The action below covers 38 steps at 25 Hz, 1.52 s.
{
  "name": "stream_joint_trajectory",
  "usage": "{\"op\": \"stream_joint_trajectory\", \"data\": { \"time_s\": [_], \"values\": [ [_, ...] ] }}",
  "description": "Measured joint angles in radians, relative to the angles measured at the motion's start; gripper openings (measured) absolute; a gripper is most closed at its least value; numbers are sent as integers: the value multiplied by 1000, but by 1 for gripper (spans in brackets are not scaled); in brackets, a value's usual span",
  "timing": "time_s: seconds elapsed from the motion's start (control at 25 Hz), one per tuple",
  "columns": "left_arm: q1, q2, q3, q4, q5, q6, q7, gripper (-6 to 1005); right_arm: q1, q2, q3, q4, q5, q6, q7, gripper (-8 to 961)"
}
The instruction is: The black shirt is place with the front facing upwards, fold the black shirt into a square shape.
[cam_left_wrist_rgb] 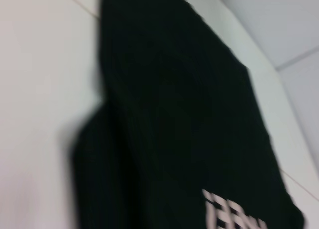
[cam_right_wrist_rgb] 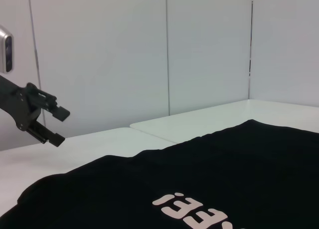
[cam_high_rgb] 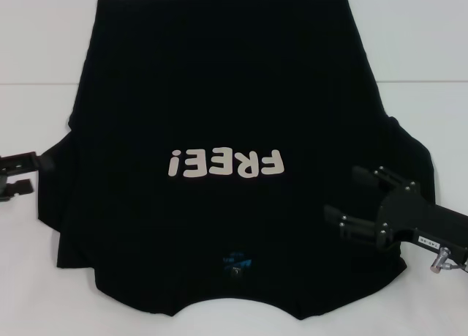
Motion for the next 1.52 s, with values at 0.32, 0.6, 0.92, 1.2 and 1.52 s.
{"op": "stream_joint_trajectory", "data": {
  "time_s": [0.32,0.6,0.92,1.2,1.52],
  "values": [
    [-13,-27,23,-29,43,-198,5,841,0,0,-1,1,0,-1,0,954],
    [-30,-48,29,-73,42,-288,27,844,-1,-1,-1,1,0,-1,-1,954],
    [-30,-55,29,-74,41,-335,49,846,-1,-1,-1,1,0,-3,2,953],
    [-35,-65,29,-82,47,-343,53,847,-1,-1,-1,1,0,-3,5,953],
    [-36,-69,30,-86,47,-335,48,846,-3,-1,-1,1,0,-3,5,953]
  ]
}}
